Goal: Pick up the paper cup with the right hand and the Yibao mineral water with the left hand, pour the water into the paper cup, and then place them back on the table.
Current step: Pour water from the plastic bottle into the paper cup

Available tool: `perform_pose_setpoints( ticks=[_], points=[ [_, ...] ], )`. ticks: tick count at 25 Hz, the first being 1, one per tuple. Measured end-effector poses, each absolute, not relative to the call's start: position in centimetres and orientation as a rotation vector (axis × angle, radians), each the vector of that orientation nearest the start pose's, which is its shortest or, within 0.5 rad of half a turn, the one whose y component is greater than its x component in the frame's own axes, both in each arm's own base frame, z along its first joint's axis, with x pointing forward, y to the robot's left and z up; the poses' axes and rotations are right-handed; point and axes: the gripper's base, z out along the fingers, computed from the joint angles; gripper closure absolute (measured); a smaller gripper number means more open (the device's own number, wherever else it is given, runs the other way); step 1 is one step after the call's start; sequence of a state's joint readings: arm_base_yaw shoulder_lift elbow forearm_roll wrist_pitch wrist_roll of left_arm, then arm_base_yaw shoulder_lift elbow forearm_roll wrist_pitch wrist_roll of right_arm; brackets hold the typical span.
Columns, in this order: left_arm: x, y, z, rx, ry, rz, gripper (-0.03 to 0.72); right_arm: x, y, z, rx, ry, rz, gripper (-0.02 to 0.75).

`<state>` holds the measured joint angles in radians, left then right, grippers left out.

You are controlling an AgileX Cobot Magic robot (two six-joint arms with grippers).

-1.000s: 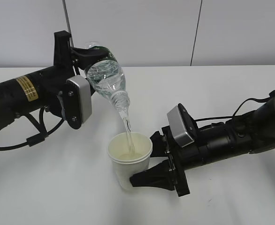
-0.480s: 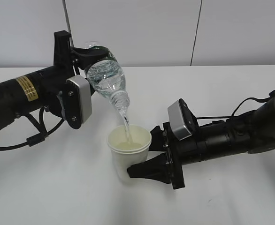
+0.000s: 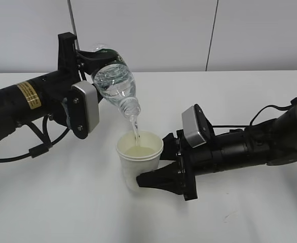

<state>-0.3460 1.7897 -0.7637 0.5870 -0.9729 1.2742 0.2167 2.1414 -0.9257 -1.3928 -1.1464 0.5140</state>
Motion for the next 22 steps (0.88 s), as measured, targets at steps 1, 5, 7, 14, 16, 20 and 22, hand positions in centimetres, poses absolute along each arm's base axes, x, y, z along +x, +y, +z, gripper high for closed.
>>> perform_pose_setpoints(
  ticks=[1, 5, 7, 14, 16, 20, 22],
  points=[
    [31.11, -15.64, 19.65, 1.549, 0.576, 0.603, 0.314, 31.65, 15.31, 9.51, -1.279, 1.549, 1.001, 0.226],
    [31.11, -15.64, 19.65, 1.548, 0.576, 0.603, 0.314, 31.83, 15.31, 9.58, -1.253, 1.556, 0.994, 0.226],
    [31.11, -15.64, 19.65, 1.548, 0.576, 0.603, 0.314, 31.87, 15.30, 9.58, -1.249, 1.558, 0.992, 0.226],
    [31.12, -15.63, 19.66, 1.548, 0.577, 0.604, 0.314, 32.10, 15.29, 9.69, -1.215, 1.565, 0.985, 0.226],
    [31.12, -15.63, 19.66, 1.548, 0.577, 0.604, 0.314, 32.10, 15.29, 9.69, -1.214, 1.565, 0.985, 0.226],
    [31.12, -15.63, 19.66, 1.548, 0.577, 0.604, 0.314, 32.12, 15.29, 9.75, -1.212, 1.564, 0.983, 0.226],
    [31.12, -15.63, 19.66, 1.548, 0.577, 0.604, 0.314, 32.14, 15.29, 10.01, -1.217, 1.559, 0.976, 0.226]
  ],
)
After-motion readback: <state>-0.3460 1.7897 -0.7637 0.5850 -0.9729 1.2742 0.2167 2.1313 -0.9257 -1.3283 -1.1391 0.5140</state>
